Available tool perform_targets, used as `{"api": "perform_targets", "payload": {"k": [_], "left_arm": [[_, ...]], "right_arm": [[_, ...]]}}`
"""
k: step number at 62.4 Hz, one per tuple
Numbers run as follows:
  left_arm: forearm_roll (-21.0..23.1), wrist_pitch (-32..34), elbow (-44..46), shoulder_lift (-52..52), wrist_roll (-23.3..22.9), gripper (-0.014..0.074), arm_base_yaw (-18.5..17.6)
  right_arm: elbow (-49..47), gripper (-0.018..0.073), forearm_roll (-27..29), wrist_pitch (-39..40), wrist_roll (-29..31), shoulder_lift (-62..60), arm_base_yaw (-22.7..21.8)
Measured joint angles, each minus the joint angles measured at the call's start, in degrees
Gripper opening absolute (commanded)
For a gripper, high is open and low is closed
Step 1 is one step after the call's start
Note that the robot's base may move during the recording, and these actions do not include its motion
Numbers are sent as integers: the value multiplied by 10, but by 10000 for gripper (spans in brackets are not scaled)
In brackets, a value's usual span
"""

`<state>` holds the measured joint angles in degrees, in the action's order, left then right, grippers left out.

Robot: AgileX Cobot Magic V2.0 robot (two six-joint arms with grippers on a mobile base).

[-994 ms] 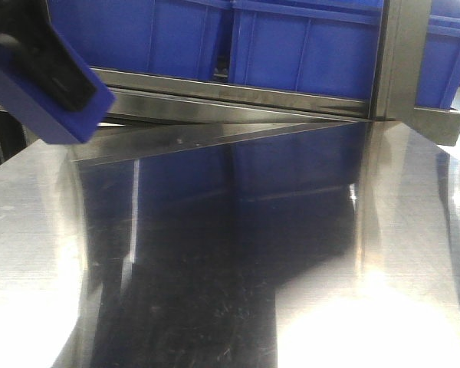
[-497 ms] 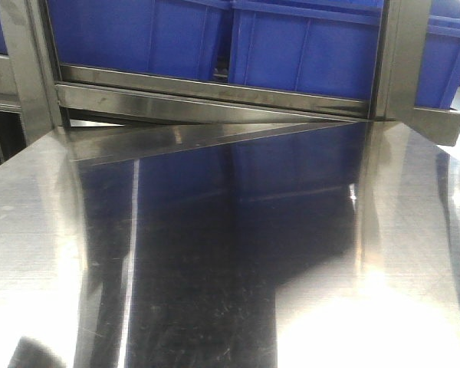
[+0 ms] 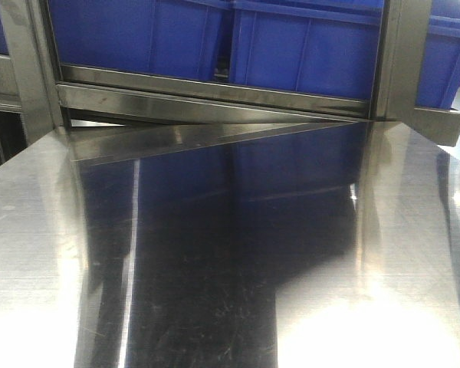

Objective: Pick and sort blue part to right shelf
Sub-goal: 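Lift the blue part up and away with the left gripper, then turn the base away from the table, carrying both parts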

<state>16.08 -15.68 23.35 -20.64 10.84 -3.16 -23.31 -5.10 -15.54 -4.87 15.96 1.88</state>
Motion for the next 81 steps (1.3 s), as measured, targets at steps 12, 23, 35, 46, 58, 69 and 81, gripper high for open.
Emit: {"api": "perform_targets", "payload": {"k": [12,23,35,46,58,69,81], "left_arm": [[-4,-29,0,75,1,386,36],[-17,-88,14,110,1,386,41],[-25,-108,31,113,1,386,41],[-26,-108,31,113,1,386,41],[-27,-108,31,113,1,386,41],[-27,-108,31,113,1,386,41],[-27,-108,31,113,1,386,41]], "right_arm": [[0,385,0,0,0,0,0],[0,385,0,0,0,0,0],[0,385,0,0,0,0,0],[0,385,0,0,0,0,0],[0,385,0,0,0,0,0],[0,385,0,0,0,0,0],[0,385,0,0,0,0,0]]}}
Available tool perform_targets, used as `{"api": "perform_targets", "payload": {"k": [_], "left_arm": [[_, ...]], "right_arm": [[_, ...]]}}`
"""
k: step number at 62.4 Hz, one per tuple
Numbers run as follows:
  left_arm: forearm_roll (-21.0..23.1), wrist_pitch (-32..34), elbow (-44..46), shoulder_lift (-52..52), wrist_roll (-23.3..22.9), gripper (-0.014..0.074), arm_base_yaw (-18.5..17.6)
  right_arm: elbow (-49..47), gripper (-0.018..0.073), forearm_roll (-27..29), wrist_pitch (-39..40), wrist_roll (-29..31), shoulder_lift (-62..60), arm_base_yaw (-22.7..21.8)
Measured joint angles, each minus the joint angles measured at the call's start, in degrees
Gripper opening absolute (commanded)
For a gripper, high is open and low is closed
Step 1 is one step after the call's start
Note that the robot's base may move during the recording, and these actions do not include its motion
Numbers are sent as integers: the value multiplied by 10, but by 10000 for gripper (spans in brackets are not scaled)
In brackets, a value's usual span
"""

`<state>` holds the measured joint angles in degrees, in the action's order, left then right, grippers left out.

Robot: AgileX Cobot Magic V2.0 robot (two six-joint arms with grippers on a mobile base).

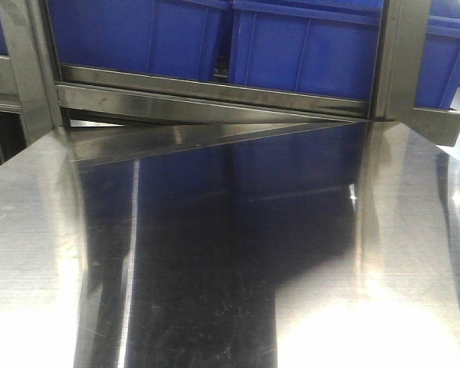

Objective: Pick and sort blue part to right shelf
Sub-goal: 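Turn the base away from the table, carrying both parts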

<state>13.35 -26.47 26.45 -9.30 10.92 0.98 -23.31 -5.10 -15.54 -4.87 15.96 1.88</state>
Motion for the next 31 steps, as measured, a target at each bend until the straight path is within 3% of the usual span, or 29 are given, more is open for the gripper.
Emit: {"api": "perform_targets", "payload": {"k": [31], "left_arm": [[0,0,0,0,0,386,0]], "right_arm": [[0,385,0,0,0,0,0]]}}
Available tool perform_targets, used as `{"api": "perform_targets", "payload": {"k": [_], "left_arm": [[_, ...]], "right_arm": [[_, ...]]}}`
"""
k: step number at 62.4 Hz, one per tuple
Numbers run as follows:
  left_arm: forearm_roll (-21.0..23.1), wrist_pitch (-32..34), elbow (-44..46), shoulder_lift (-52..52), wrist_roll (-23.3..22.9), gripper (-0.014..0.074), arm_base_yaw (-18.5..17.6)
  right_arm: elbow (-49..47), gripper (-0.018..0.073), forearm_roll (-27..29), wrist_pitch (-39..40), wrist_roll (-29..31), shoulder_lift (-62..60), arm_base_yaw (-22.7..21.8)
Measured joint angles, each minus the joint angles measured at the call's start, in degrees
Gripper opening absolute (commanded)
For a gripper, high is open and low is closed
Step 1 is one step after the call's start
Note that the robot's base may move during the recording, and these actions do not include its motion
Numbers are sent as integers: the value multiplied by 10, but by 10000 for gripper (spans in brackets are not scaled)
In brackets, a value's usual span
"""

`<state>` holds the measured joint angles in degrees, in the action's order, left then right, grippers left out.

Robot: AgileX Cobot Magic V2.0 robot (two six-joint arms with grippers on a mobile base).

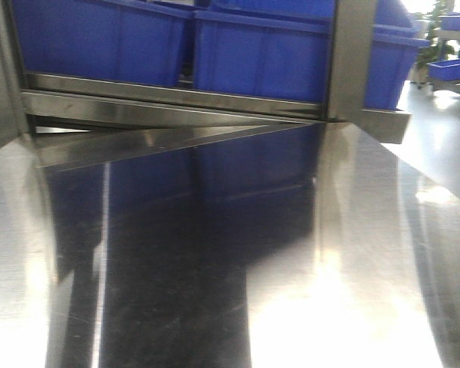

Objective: Pick and sort blue part to right shelf
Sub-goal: 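Turn the base away from the table, carrying both parts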

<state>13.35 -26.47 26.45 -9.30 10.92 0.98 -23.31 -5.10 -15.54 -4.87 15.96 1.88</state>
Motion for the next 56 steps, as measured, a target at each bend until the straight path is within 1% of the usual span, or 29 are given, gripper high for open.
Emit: {"api": "perform_targets", "payload": {"k": [56], "left_arm": [[0,0,0,0,0,386,0]], "right_arm": [[0,385,0,0,0,0,0]]}}
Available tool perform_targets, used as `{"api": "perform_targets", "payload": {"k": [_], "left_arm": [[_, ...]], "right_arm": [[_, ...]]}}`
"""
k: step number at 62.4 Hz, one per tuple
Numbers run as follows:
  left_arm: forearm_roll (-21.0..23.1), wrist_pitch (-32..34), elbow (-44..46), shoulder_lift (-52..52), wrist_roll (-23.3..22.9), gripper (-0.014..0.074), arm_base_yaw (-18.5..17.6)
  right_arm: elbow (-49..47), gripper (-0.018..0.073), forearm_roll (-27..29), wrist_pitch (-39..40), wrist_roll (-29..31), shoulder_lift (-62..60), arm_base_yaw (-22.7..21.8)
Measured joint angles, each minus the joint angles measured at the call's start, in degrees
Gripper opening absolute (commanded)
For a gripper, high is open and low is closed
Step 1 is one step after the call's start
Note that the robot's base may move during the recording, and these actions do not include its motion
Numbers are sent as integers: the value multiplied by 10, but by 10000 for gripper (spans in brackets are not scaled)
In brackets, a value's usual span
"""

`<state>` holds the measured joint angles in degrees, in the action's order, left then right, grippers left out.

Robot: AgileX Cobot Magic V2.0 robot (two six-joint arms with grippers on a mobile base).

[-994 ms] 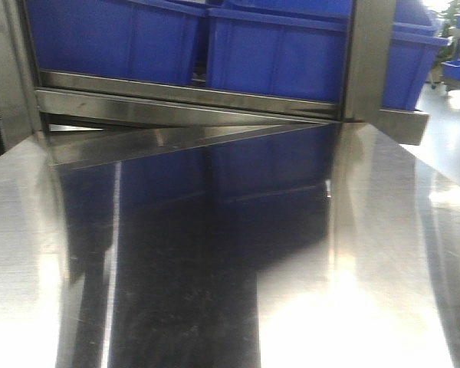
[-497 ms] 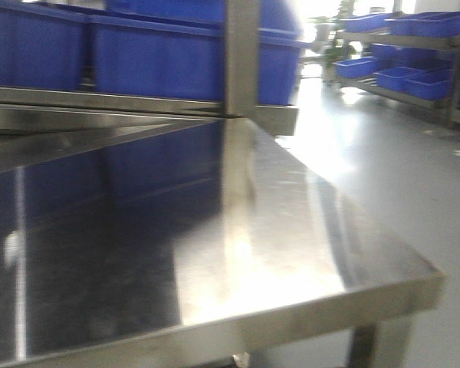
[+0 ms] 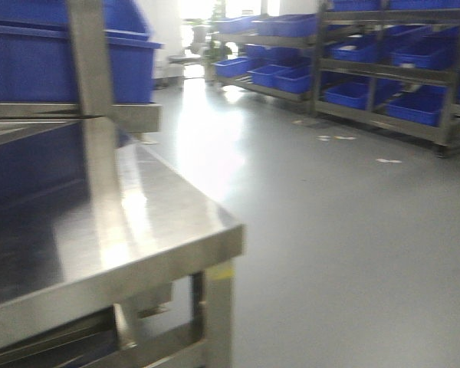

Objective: Pick and sort blue part to right shelf
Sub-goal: 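Turn the base away from the table, carrying both parts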

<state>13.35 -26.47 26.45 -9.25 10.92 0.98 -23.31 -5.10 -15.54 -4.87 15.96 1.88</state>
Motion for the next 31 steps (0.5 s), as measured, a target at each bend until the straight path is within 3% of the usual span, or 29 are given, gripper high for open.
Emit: {"api": "perform_targets", "payload": {"k": [31], "left_arm": [[0,0,0,0,0,386,0]], "right_arm": [[0,385,0,0,0,0,0]]}}
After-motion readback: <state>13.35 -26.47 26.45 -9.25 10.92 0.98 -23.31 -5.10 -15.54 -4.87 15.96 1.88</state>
